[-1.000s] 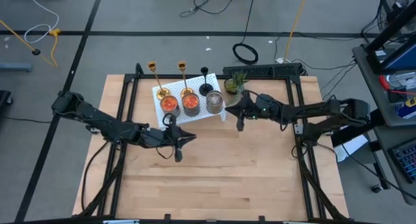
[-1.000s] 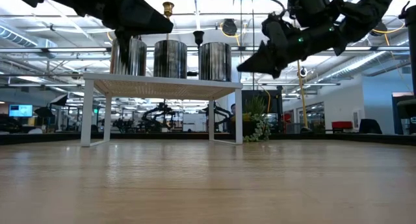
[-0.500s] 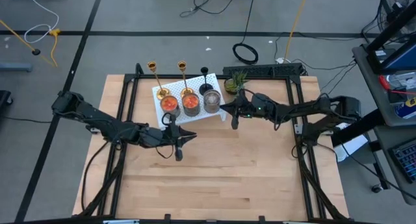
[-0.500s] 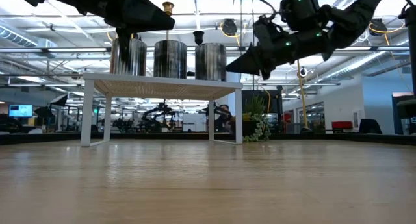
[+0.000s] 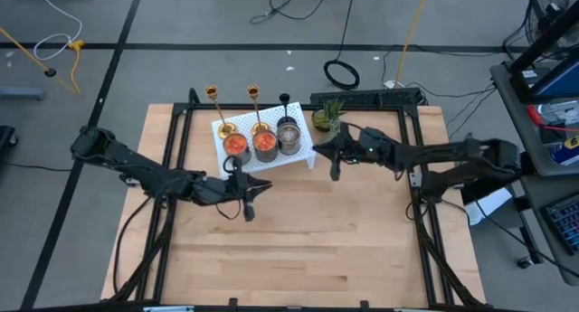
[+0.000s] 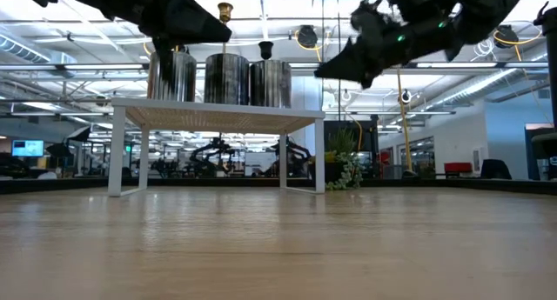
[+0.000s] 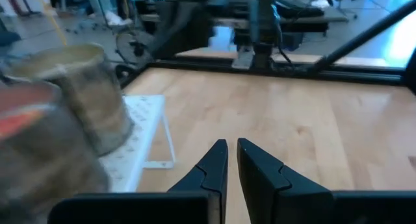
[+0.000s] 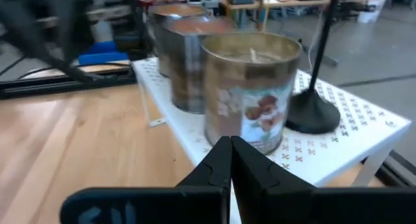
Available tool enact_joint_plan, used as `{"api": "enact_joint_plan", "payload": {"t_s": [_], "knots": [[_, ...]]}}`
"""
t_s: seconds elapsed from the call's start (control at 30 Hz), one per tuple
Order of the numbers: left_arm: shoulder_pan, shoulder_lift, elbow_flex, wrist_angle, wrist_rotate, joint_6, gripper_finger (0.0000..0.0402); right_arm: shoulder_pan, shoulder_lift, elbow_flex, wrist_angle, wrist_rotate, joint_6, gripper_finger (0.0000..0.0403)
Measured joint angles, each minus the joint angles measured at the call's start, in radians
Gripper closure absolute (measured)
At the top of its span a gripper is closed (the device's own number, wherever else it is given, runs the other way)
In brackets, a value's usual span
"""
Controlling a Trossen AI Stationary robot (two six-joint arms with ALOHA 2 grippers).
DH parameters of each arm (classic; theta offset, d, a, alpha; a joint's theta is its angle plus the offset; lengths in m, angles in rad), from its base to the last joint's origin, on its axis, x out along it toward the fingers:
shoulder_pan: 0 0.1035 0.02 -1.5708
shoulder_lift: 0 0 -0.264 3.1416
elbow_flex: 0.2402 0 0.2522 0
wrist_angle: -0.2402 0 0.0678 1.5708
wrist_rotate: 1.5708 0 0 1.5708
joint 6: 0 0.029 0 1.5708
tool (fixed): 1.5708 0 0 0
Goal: Pick & Place candle stick holders
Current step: Return to Home Position
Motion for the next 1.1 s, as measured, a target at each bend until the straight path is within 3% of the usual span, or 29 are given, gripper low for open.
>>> {"api": "enact_joint_plan", "payload": {"t_s": [0.23,0.53,0.67,0.87,1.1], "knots": [[-0.013,-0.166,0.0,-0.107,-0.023,0.02,0.0362,0.068,-0.219,0.0,-0.259,-0.001,-0.062,0.0403],[-0.034,-0.422,0.0,-0.312,-0.022,0.154,0.0362,0.118,-0.444,-0.001,-0.394,-0.002,-0.156,0.0403],[-0.033,-0.494,-0.006,-0.464,0.047,0.163,0.0362,0.118,-0.507,-0.015,-0.454,-0.002,-0.163,0.0403],[-0.034,-0.545,-0.134,-0.323,0.243,0.269,0.0362,0.117,-0.611,-0.125,-0.459,-0.001,-0.163,0.0403],[0.004,-0.736,-0.188,-0.378,0.222,0.33,0.0362,0.117,-0.793,-0.269,-0.376,0.0,-0.143,0.0403]]}}
